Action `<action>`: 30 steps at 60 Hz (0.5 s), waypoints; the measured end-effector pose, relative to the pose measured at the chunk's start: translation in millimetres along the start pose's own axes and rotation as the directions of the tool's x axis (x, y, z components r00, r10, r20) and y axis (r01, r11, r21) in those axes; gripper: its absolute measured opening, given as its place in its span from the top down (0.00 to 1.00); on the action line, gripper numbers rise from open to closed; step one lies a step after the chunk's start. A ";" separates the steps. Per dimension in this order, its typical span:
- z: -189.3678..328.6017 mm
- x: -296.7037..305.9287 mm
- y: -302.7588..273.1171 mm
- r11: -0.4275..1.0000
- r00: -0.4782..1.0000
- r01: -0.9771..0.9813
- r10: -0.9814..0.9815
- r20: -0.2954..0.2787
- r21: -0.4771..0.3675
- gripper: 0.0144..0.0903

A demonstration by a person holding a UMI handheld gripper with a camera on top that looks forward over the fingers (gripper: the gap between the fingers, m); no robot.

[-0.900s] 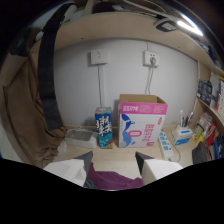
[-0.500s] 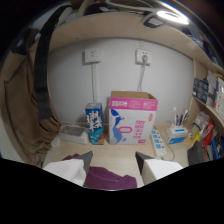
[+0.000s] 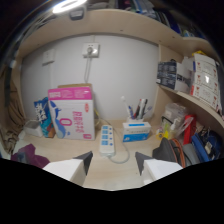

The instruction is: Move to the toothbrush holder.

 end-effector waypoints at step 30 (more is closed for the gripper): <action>137.4 105.2 -69.7 0.994 0.999 -0.043 0.040 0.026 0.098 0.00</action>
